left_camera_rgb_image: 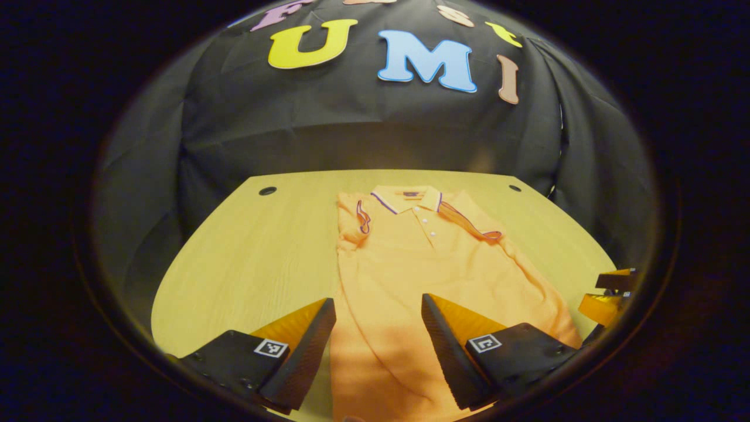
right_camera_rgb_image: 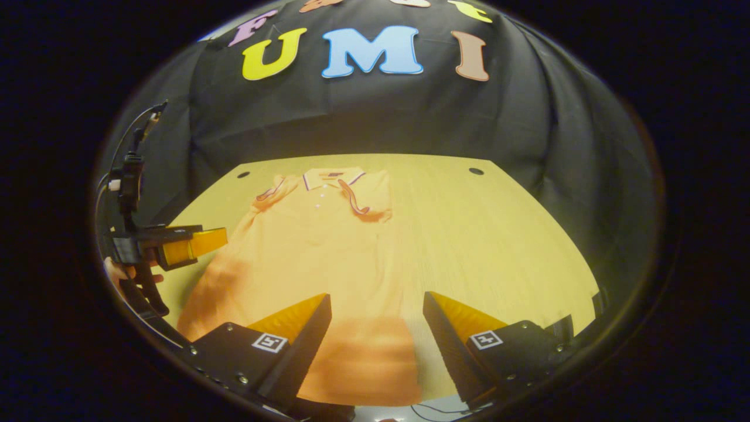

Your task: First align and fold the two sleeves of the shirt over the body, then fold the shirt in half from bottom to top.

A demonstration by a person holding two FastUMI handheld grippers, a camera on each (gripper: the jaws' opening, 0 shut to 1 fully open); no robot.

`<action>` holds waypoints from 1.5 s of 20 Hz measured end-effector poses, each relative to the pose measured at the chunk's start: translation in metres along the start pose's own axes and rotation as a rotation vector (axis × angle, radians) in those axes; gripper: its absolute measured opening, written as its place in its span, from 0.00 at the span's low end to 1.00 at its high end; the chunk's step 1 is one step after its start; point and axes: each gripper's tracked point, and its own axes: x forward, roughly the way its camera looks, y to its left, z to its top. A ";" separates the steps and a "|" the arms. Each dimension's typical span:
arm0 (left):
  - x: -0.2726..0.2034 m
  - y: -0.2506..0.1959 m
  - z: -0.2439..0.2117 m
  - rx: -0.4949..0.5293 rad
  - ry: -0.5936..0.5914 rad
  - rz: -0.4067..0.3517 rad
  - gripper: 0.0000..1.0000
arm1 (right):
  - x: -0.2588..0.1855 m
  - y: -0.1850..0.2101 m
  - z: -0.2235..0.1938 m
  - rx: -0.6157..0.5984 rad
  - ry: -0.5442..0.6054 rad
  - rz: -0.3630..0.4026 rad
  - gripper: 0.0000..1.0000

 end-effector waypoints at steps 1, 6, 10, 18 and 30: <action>-0.010 0.000 -0.012 -0.002 0.014 -0.004 0.97 | -0.001 0.000 -0.007 0.000 0.011 -0.001 0.97; -0.055 -0.003 -0.060 -0.009 0.064 -0.025 0.95 | -0.013 0.000 -0.037 0.011 0.051 0.004 0.98; -0.085 -0.007 -0.091 -0.014 0.079 -0.046 0.95 | -0.024 -0.006 -0.063 0.017 0.083 -0.008 0.98; -0.118 -0.016 -0.132 -0.012 0.093 -0.065 0.94 | -0.036 -0.003 -0.101 0.004 0.137 0.007 0.98; -0.110 -0.018 -0.157 0.098 0.070 -0.035 0.94 | -0.035 0.001 -0.116 -0.009 0.135 0.005 0.98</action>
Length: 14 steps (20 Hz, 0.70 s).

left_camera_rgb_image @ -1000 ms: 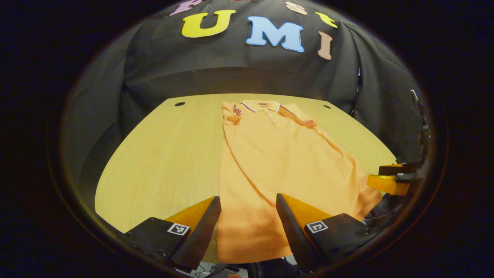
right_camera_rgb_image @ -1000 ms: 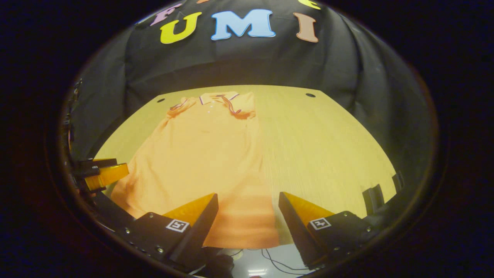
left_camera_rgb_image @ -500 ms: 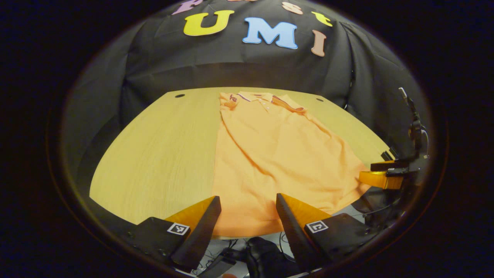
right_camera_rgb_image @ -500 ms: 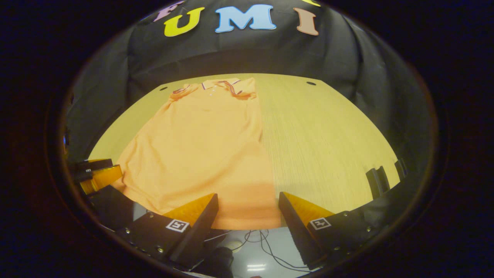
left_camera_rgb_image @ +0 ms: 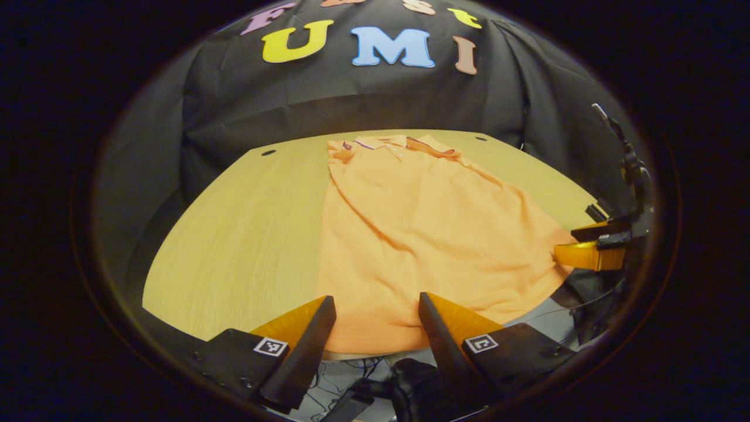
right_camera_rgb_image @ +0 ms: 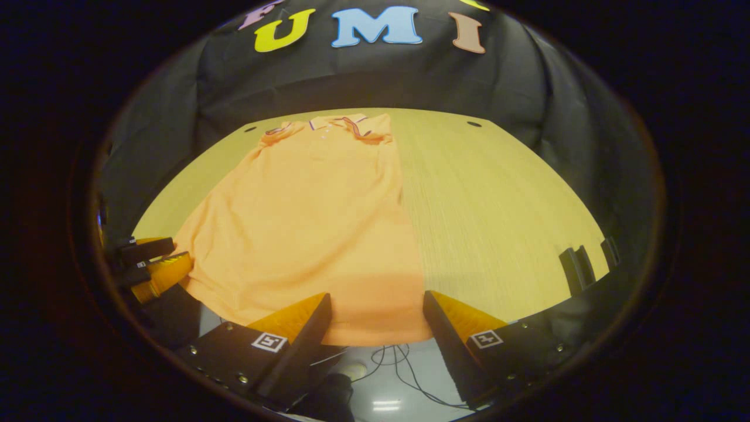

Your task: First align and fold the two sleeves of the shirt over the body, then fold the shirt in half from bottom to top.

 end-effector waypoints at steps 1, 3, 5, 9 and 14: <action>0.002 0.000 0.001 -0.009 -0.001 0.005 0.95 | 0.002 0.001 -0.001 -0.001 -0.002 0.000 0.96; 0.004 -0.002 0.001 -0.007 0.001 0.008 0.87 | 0.003 0.007 0.000 -0.005 -0.005 0.008 0.83; 0.007 -0.008 0.003 0.000 0.007 -0.004 0.67 | 0.004 0.011 0.002 -0.001 -0.008 0.013 0.59; 0.009 -0.014 0.004 0.006 0.004 -0.011 0.23 | 0.007 0.017 0.002 -0.010 -0.007 0.015 0.20; 0.012 -0.012 0.005 -0.006 0.014 0.003 0.06 | 0.007 0.018 0.003 0.021 -0.013 0.001 0.02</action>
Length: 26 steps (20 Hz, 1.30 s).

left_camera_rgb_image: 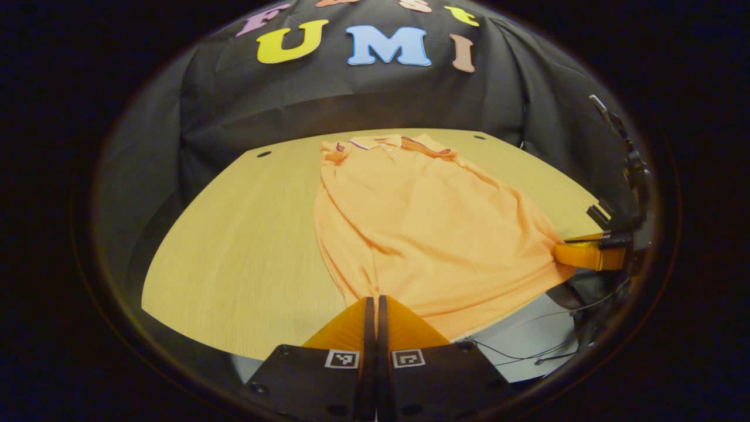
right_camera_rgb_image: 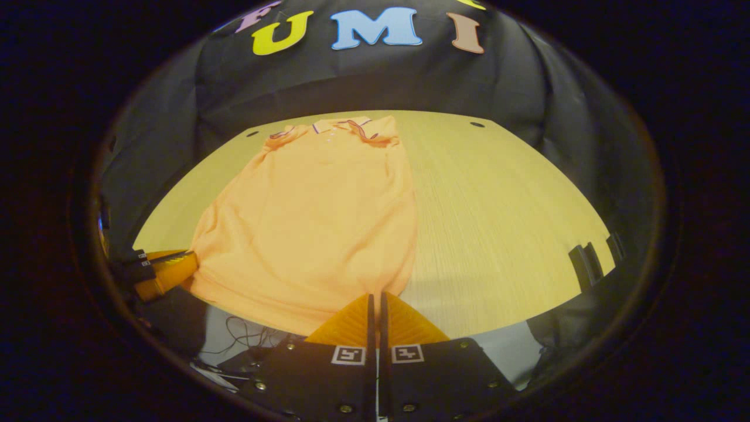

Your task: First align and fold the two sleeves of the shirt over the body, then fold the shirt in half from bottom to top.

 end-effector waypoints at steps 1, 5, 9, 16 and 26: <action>0.001 0.000 0.001 -0.017 0.006 0.003 0.06 | 0.000 0.003 0.000 0.002 -0.001 0.004 0.02; -0.004 -0.001 0.014 -0.070 0.012 0.017 0.06 | -0.005 0.010 0.012 0.120 0.003 0.073 0.02; -0.012 -0.004 0.037 -0.115 -0.014 0.012 0.06 | -0.013 0.011 0.044 0.139 -0.080 0.143 0.02; -0.011 0.005 0.116 -0.152 -0.112 0.027 0.06 | -0.024 0.001 0.115 0.135 -0.189 0.149 0.02; 0.039 0.026 0.217 -0.126 -0.186 0.007 0.06 | 0.005 0.001 0.233 0.051 -0.282 0.124 0.01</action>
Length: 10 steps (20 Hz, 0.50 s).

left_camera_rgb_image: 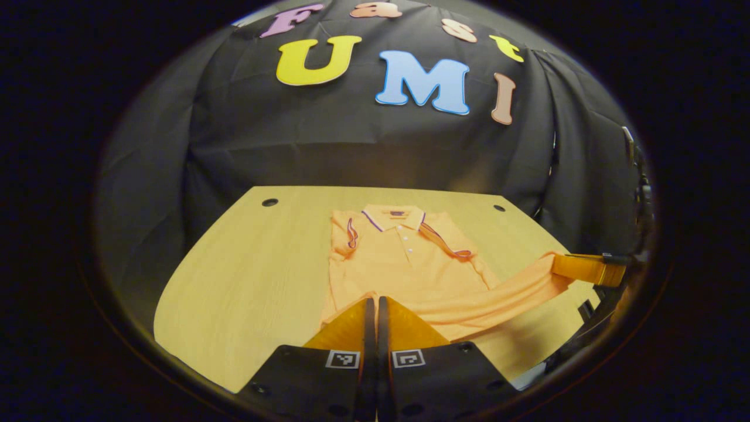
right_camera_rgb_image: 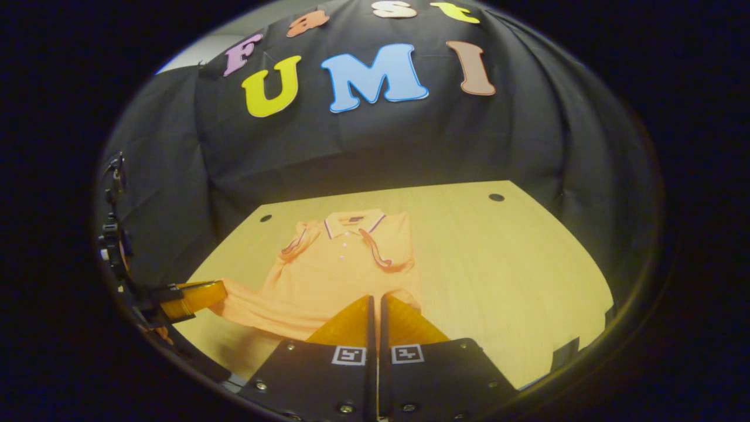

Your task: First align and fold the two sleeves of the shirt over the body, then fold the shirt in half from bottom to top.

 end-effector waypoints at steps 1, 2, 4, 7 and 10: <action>0.008 0.002 0.008 0.004 -0.004 -0.003 0.06 | 0.008 0.002 0.009 -0.004 -0.006 0.001 0.02; 0.016 0.005 0.017 0.006 -0.008 -0.007 0.06 | 0.015 0.004 0.019 -0.007 -0.013 0.000 0.01; 0.033 0.012 0.035 0.008 -0.022 -0.008 0.06 | 0.034 0.005 0.035 -0.015 -0.021 -0.003 0.01; 0.061 0.021 0.060 0.005 -0.036 -0.014 0.06 | 0.060 0.006 0.058 -0.029 -0.030 -0.014 0.02; 0.097 0.030 0.087 0.018 -0.051 -0.024 0.06 | 0.091 0.002 0.079 -0.048 -0.030 -0.032 0.01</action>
